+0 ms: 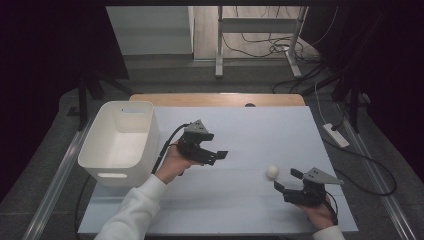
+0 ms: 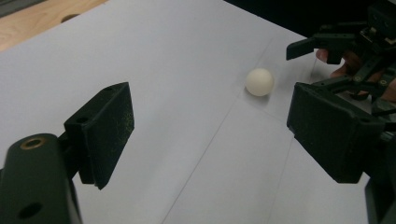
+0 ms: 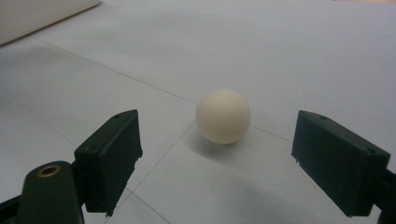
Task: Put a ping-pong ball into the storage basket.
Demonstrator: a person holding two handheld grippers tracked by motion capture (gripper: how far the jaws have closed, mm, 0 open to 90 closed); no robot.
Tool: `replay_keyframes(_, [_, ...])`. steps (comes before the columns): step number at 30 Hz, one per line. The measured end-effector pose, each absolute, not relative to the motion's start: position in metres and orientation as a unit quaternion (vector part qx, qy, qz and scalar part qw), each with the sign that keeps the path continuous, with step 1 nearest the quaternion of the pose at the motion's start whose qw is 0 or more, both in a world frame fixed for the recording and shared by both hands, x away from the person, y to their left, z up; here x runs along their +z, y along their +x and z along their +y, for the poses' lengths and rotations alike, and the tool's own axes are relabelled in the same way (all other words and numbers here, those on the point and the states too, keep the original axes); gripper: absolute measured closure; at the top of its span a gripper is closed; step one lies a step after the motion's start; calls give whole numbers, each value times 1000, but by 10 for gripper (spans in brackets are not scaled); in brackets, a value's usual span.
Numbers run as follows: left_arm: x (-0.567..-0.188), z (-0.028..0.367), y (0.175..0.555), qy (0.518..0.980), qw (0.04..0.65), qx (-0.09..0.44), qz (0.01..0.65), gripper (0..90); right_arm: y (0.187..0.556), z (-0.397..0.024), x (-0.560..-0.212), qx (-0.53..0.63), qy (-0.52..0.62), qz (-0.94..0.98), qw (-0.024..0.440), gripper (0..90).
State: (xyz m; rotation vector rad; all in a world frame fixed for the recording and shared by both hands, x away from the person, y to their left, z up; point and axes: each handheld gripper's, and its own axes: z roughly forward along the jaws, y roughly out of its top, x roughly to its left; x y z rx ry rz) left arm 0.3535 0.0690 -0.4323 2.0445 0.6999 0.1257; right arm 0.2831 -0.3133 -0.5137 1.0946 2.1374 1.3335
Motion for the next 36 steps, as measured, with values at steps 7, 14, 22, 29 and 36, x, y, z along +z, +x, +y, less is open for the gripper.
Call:
replay_keyframes(7, [-438, 59, 352, 843, 463, 43, 273, 151, 283, -314, -514, 475, 391, 763, 197, 159])
replay_keyframes(14, [-444, 46, 353, 851, 454, 34, 262, 155, 283, -313, -514, 474, 391, 764, 197, 160])
replay_keyframes(22, [-450, 34, 355, 859, 445, 26, 251, 154, 283, -313, -514, 475, 390, 763, 197, 160])
replay_keyframes(29, [-458, 24, 358, 865, 436, 20, 249, 154, 283, -313, -514, 475, 390, 764, 196, 159])
replay_keyframes(36, [-462, 13, 362, 866, 433, 16, 247, 156, 282, -313, -514, 476, 389, 764, 195, 159])
